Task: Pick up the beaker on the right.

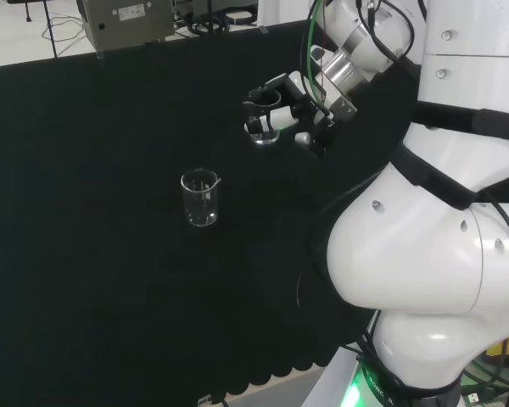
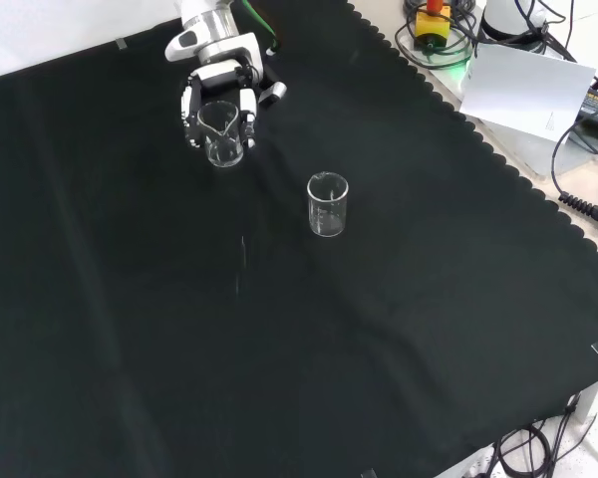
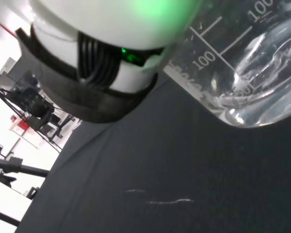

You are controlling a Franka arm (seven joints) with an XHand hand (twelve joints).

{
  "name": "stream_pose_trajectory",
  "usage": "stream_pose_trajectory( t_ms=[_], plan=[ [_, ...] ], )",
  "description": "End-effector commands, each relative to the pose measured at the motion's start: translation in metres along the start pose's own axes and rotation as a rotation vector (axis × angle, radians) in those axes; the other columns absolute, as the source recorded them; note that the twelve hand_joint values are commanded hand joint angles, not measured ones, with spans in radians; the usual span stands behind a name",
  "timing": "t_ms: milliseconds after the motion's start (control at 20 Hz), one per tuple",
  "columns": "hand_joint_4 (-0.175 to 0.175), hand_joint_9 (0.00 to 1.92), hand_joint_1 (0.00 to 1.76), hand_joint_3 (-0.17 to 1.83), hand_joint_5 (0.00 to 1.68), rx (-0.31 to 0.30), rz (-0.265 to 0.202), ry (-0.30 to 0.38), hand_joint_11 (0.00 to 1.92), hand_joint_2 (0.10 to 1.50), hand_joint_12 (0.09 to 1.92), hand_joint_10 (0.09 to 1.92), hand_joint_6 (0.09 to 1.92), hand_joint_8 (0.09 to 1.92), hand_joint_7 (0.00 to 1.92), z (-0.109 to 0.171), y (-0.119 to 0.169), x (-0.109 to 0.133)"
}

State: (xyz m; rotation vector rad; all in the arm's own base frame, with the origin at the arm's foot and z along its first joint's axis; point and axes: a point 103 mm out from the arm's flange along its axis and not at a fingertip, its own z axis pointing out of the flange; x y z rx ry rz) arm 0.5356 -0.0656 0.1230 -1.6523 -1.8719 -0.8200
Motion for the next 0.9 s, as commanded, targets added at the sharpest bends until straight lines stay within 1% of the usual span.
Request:
stream_pose_trajectory(
  t_ms=[50,150,450,550,750,900],
  plan=[
    [-0.175,1.66,1.33,0.58,1.52,0.029,-0.019,-0.111,1.20,0.63,0.86,0.09,0.13,0.09,1.60,-0.011,-0.014,0.024],
    [-0.175,1.67,1.33,0.58,1.52,0.036,-0.020,-0.139,1.21,0.63,0.86,0.09,0.13,0.09,1.60,-0.003,-0.017,0.041],
    [-0.175,1.68,1.33,0.57,1.50,0.077,-0.025,-0.231,1.24,0.63,0.82,0.09,0.15,0.09,1.60,-0.004,-0.034,0.071],
    [-0.175,1.69,1.33,0.57,1.50,0.083,-0.027,-0.249,1.25,0.63,0.81,0.09,0.16,0.09,1.60,-0.004,-0.040,0.078],
    [-0.175,1.69,1.33,0.57,1.50,0.088,-0.022,-0.263,1.27,0.64,0.81,0.09,0.16,0.09,1.60,-0.006,-0.048,0.087],
    [-0.175,1.69,1.33,0.57,1.50,0.099,-0.019,-0.285,1.27,0.64,0.81,0.09,0.17,0.09,1.60,-0.011,-0.054,0.091]
  ],
)
